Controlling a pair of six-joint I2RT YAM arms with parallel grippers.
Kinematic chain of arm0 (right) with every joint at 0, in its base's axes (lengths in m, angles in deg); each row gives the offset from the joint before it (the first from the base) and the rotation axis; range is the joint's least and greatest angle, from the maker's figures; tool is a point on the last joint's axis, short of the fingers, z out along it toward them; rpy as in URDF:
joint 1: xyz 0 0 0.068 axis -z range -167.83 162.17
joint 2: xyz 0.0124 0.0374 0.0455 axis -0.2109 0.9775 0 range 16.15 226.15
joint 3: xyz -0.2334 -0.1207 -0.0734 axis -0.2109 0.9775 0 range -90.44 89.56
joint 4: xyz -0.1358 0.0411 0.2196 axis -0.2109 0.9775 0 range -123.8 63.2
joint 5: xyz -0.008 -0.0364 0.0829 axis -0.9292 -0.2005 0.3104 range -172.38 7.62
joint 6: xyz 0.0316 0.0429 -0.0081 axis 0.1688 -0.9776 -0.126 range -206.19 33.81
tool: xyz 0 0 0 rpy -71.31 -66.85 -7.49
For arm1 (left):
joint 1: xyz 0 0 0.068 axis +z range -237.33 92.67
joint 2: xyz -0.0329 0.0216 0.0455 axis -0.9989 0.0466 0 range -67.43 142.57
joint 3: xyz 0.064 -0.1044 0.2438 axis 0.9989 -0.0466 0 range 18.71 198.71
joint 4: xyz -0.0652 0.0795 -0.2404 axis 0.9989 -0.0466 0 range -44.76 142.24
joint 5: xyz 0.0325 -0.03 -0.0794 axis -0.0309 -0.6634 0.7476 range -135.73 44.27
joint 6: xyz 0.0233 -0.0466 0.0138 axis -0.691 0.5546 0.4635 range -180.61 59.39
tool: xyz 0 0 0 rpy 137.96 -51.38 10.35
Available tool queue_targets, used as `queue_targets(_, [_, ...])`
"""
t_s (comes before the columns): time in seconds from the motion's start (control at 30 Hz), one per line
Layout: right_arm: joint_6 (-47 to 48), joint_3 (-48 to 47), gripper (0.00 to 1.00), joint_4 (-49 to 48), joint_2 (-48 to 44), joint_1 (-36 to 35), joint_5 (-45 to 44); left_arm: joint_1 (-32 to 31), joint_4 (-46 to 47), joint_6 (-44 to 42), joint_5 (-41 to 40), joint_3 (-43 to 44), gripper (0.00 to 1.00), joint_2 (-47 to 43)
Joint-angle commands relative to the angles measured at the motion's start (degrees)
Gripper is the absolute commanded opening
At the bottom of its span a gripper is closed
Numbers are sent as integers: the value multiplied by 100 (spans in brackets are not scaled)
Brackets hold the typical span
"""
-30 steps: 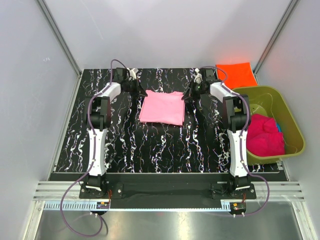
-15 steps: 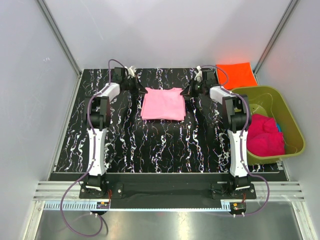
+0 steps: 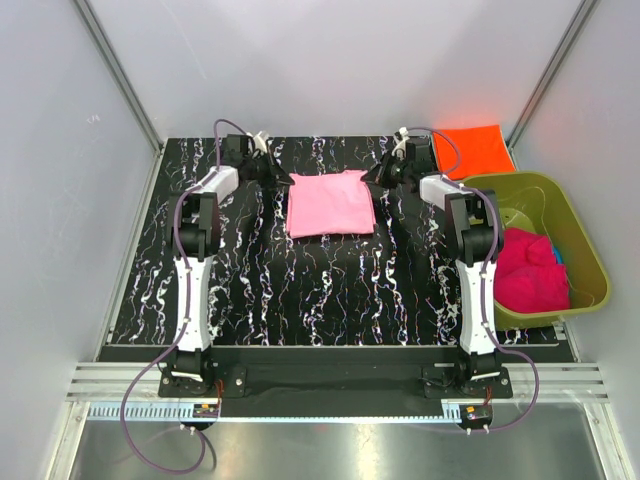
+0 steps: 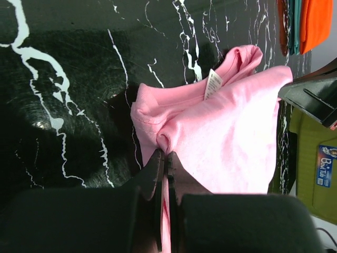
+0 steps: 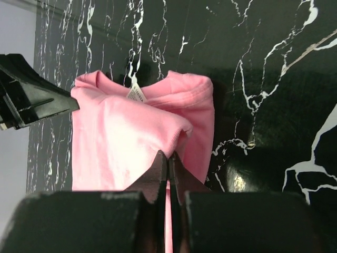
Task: Fold and stack the t-shirts
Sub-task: Fold the tshirt
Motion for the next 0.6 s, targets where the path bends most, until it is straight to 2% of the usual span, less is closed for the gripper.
queue_targets(0.0, [-95, -430, 0, -36, 176, 11, -333, 106, 258, 207, 26, -40, 0, 13])
queue_targets(0.2, [-87, -834, 3, 254, 545, 20, -325, 203, 258, 339, -255, -136, 0, 13])
queue_targets(0.3, [1, -993, 19, 456, 607, 20, -150, 211, 284, 356, -247, -128, 0, 30])
queue_targets(0.33, [97, -993, 28, 500, 546, 11, -132, 220, 293, 374, -212, -110, 0, 39])
queue_targets(0.37, [150, -985, 33, 544, 493, 20, -123, 212, 293, 374, -203, -110, 0, 39])
queue_targets(0.47, [317, -941, 44, 885, 256, 11, -87, 220, 302, 400, -133, -101, 0, 31])
queue_targets(0.53, [414, -862, 47, 1211, -16, 11, -236, 229, 302, 426, -71, -110, 0, -31])
queue_targets(0.57, [458, -853, 53, 1360, -113, 20, -385, 246, 249, 427, -97, -136, 4, -74])
